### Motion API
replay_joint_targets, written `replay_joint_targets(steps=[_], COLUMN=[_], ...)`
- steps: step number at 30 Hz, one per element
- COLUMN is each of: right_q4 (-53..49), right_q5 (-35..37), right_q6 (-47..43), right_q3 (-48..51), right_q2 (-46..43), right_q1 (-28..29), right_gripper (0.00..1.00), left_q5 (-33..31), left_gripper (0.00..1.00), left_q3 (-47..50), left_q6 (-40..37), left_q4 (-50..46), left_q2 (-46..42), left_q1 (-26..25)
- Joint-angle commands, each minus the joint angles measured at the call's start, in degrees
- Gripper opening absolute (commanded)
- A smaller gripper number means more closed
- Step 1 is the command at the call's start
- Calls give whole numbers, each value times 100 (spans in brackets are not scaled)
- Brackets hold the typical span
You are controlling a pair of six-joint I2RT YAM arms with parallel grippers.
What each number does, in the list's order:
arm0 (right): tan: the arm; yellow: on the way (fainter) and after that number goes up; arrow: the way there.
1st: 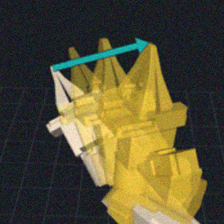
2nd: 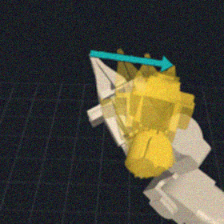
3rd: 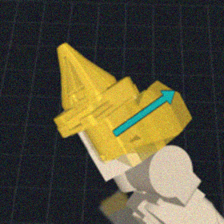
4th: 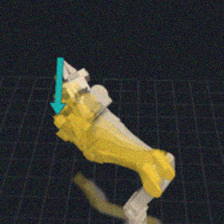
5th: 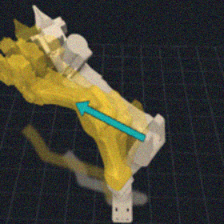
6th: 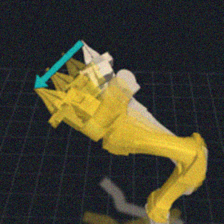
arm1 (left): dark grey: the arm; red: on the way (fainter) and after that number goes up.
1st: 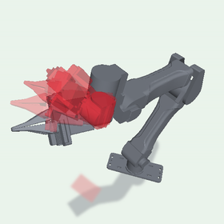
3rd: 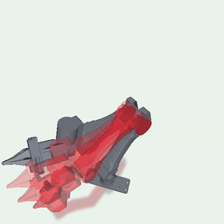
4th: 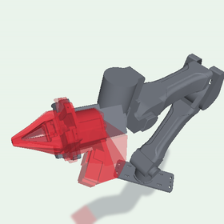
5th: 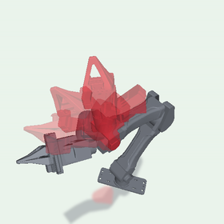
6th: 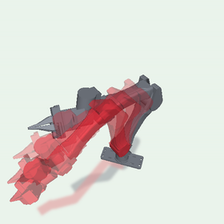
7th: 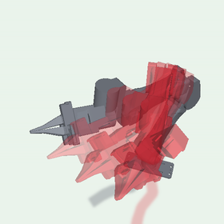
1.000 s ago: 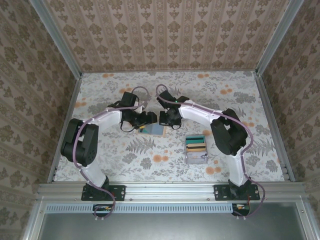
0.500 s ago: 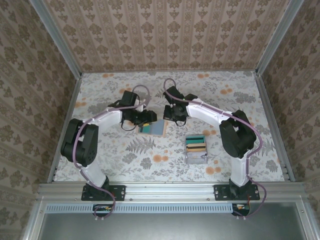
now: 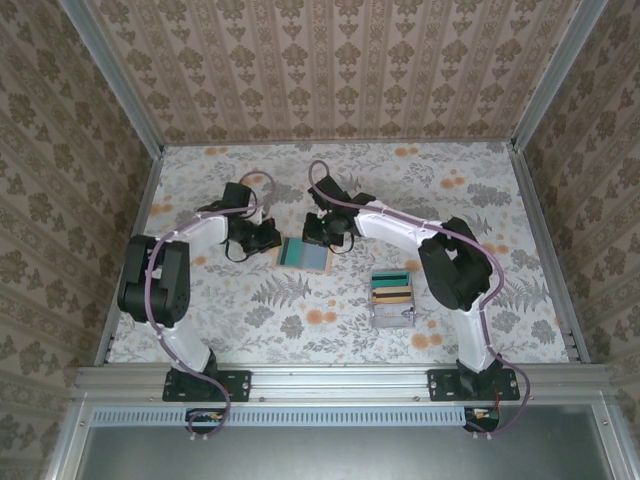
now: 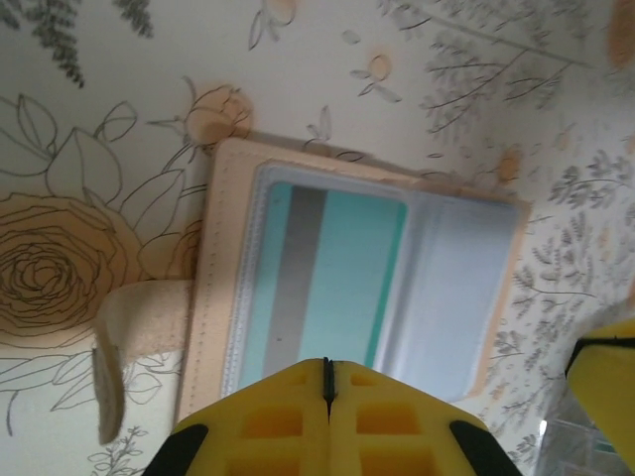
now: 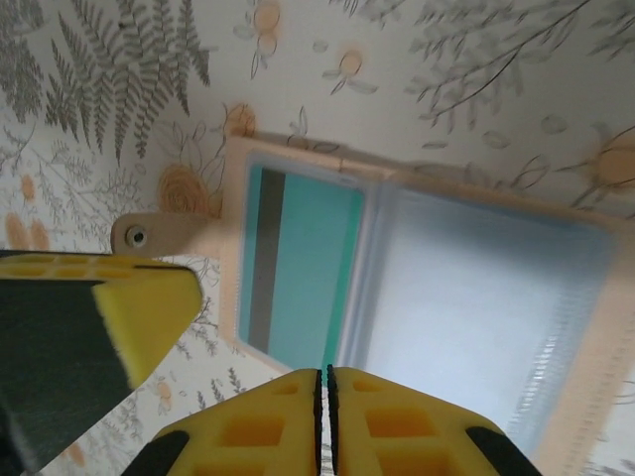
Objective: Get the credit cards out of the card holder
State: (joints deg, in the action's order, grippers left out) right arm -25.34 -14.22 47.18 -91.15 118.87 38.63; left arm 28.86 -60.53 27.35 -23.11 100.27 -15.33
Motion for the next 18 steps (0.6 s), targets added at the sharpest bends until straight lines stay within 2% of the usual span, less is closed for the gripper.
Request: replay_joint_targets(steps=[1, 18], right_q4=[159, 127], right_q5=[-399, -574], right_q6=[218, 435], right_q3=[-198, -350], right_q2=[244, 747], right_q1=[60, 73], right_gripper=[15, 16], left_q5=[-140, -397], left_gripper=[2, 0], left_q3=[-23, -113], left_q6=[-81, -45], left_q4=[-141, -347], left_q2=[215, 592], left_q1=[15, -82])
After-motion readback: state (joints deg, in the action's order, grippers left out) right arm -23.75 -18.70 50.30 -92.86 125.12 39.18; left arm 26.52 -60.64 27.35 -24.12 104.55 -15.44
